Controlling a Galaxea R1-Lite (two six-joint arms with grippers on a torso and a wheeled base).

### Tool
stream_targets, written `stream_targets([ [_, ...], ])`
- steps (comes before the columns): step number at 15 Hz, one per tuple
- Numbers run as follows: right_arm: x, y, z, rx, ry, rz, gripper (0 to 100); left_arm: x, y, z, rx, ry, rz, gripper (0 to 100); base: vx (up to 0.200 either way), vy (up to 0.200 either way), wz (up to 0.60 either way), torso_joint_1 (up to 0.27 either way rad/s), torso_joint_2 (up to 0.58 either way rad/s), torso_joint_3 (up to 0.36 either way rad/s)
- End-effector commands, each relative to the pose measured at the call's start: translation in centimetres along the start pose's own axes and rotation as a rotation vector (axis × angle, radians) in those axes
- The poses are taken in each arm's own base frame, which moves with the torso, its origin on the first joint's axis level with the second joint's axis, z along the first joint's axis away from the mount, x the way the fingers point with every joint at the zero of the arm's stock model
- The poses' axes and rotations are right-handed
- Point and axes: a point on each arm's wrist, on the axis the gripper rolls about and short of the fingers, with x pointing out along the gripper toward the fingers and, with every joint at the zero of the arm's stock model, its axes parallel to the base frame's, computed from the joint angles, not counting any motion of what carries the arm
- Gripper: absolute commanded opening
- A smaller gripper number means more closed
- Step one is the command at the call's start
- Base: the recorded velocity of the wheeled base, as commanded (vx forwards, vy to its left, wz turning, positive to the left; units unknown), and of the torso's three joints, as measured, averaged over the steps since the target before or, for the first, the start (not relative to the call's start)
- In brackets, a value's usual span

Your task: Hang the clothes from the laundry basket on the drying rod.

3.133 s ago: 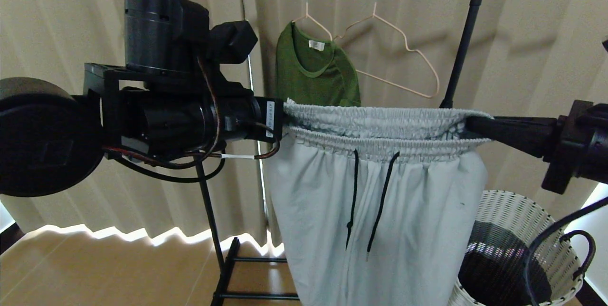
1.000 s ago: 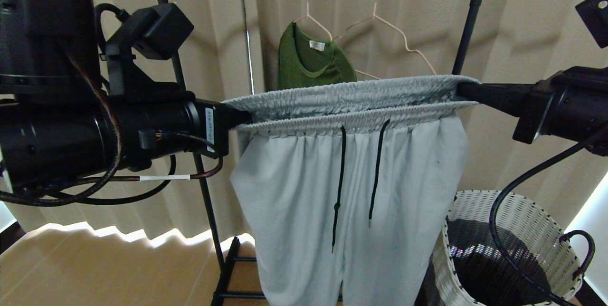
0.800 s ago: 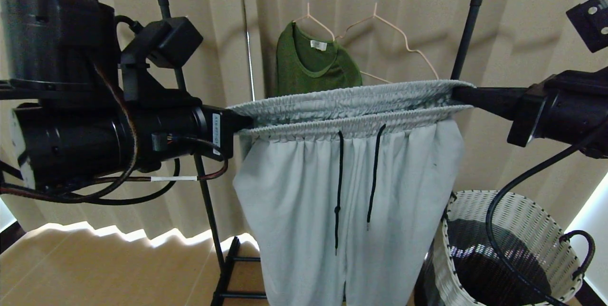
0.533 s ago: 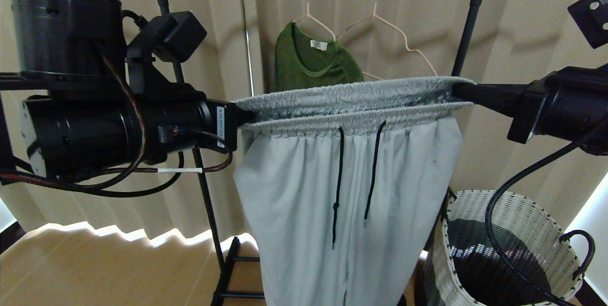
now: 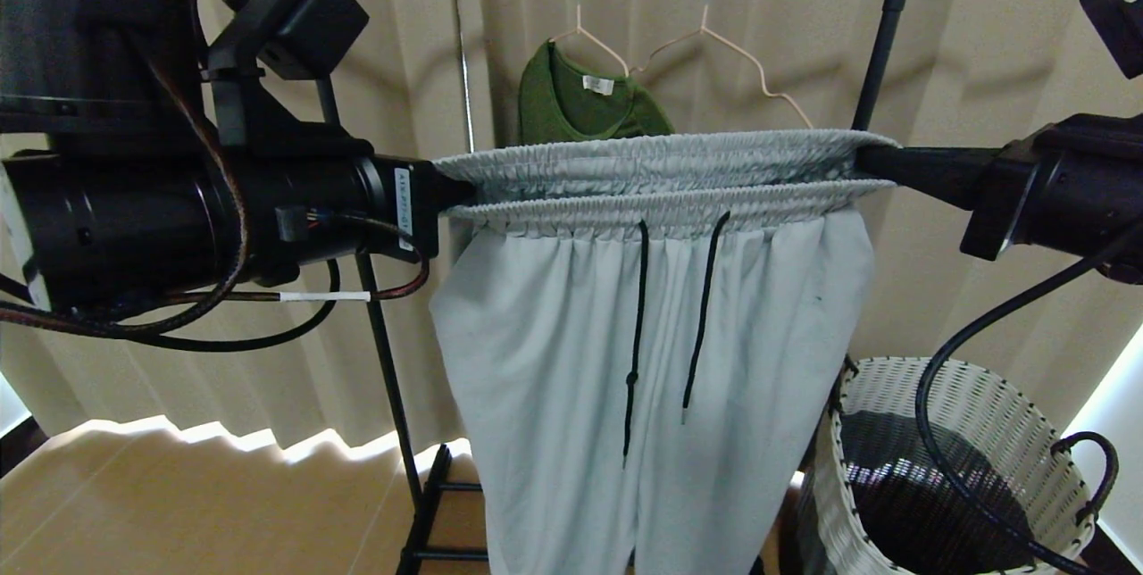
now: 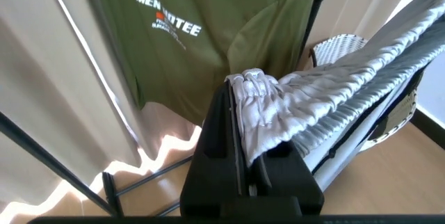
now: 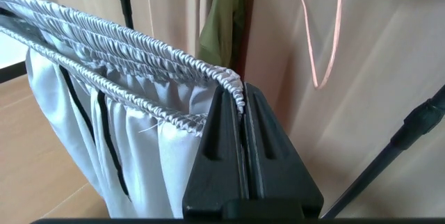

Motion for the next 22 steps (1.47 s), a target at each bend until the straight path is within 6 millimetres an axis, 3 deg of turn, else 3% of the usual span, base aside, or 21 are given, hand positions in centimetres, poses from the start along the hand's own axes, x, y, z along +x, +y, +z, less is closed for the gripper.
stream_targets([
  [1,0.0,0.0,0.1,-0.001,-0.003,0.001,0,-0.2,0.0,0.1,0.000,-0.004,0.001,0,0.000,0.000,0.00,0.000,0.00,0.000],
  [7,0.0,0.0,-0.3,0.003,0.015,0.000,0,-0.3,0.0,0.1,0.001,-0.005,0.001,0,0.000,0.000,0.00,0.000,0.00,0.000],
  [8,0.0,0.0,-0.3,0.004,0.017,0.000,100,-0.3,0.0,0.1,0.001,-0.005,0.001,0,0.000,0.000,0.00,0.000,0.00,0.000],
  [12,0.0,0.1,-0.8,0.007,0.026,0.005,100,0.0,0.2,-0.1,0.005,0.002,0.048,0,0.000,0.000,0.00,0.000,0.00,0.000],
  [19,-2.9,2.0,-2.4,0.009,0.035,0.207,100,0.3,0.9,-0.4,0.005,0.012,0.142,0,0.000,0.000,0.00,0.000,0.00,0.000],
  [22,-3.6,2.2,-2.7,0.008,0.037,0.212,100,0.5,0.9,-0.6,0.006,0.018,0.142,0,0.000,0.000,0.00,0.000,0.00,0.000],
])
